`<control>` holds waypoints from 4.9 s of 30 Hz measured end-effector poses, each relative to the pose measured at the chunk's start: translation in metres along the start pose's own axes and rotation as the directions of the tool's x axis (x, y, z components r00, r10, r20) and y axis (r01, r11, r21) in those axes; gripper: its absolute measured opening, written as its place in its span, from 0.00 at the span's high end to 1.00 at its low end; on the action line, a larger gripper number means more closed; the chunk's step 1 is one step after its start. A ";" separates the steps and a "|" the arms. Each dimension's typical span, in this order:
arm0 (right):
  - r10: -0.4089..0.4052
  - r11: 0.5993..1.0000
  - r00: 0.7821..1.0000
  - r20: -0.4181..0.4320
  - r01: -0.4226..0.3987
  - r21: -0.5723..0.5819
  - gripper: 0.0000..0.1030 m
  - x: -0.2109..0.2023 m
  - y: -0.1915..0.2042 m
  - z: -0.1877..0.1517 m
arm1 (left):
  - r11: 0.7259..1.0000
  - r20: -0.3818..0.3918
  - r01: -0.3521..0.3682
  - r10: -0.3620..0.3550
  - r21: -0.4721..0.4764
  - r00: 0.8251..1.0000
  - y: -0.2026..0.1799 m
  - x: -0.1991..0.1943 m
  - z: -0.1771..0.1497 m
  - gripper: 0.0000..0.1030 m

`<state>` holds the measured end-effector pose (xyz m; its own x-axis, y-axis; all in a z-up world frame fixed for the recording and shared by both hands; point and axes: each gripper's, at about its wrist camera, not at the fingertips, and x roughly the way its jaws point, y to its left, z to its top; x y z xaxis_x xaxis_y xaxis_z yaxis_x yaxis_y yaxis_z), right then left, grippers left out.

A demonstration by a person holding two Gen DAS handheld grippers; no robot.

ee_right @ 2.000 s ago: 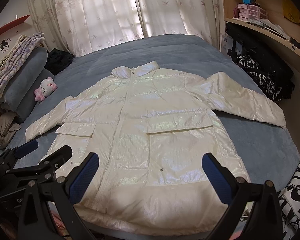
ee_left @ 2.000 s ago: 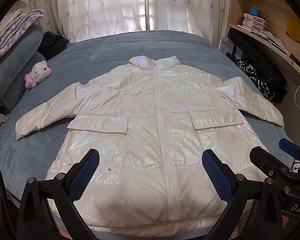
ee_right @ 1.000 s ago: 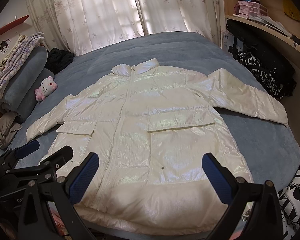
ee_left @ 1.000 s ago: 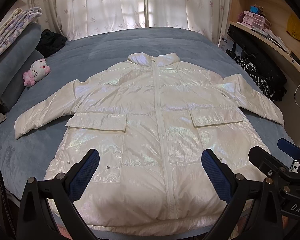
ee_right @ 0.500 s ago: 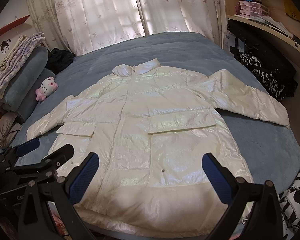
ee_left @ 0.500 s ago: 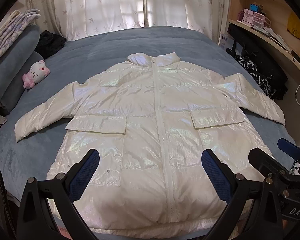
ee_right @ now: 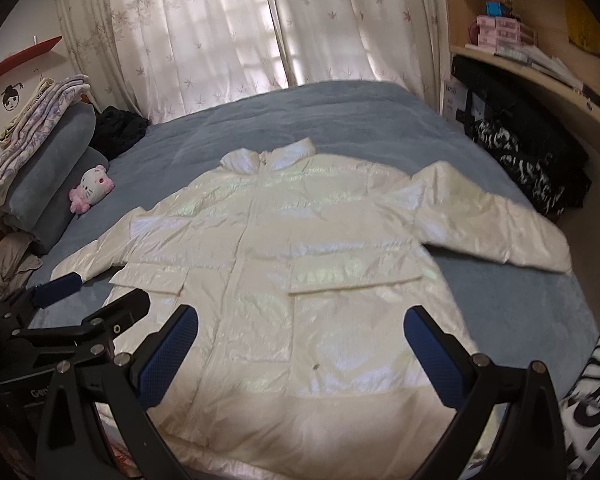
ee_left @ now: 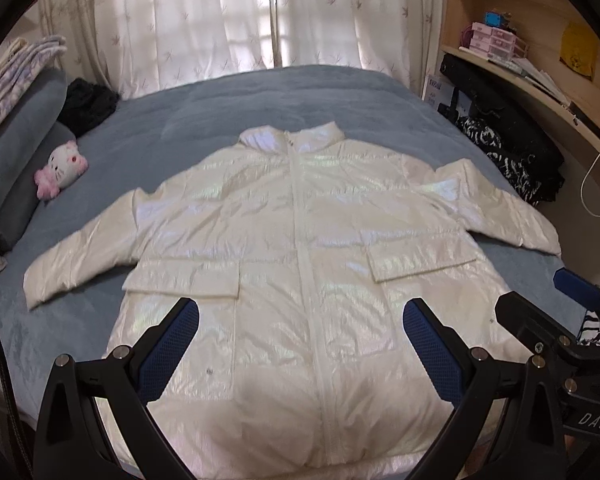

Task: Fold large clothes
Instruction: 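Move the right tool to a jacket sleeve cuff and grasp it, then lift the sleeve with the right tool, fold it across the jacket body, release, then grasp the other sleeve cuff with the left tool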

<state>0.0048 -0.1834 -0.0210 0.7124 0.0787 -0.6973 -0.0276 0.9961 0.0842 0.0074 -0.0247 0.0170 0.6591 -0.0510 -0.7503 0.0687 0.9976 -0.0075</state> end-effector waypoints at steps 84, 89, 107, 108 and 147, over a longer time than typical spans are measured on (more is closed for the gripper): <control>0.101 0.987 0.983 0.153 -0.119 0.112 0.92 0.091 -0.090 0.158 | 0.995 0.144 0.048 -0.035 -0.085 0.989 -0.041 0.132 0.116 0.20; 0.136 0.990 0.990 -0.030 -0.136 0.031 0.92 0.156 -0.025 0.110 | 0.991 0.142 -0.029 0.048 -0.134 0.989 0.007 0.135 0.093 0.20; 0.084 0.987 0.959 -0.271 -0.116 -0.107 0.52 0.212 0.030 0.024 | 0.951 -0.027 0.096 -0.109 -0.295 0.994 0.065 0.179 0.040 0.19; 0.080 0.985 0.962 -0.261 -0.117 -0.130 0.51 0.206 0.033 0.021 | 0.943 -0.030 0.116 -0.132 -0.311 0.991 0.068 0.180 0.038 0.20; 0.137 0.990 0.972 -0.189 -0.126 0.065 0.51 0.151 -0.024 -0.021 | 0.990 0.139 0.136 -0.131 -0.026 0.982 0.010 0.179 0.126 0.93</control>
<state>0.0982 -0.1943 -0.1432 0.5562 0.2203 -0.8013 -0.0718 0.9734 0.2178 0.2202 -0.0293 -0.0342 0.7423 -0.1874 -0.6434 0.1381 0.9823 -0.1268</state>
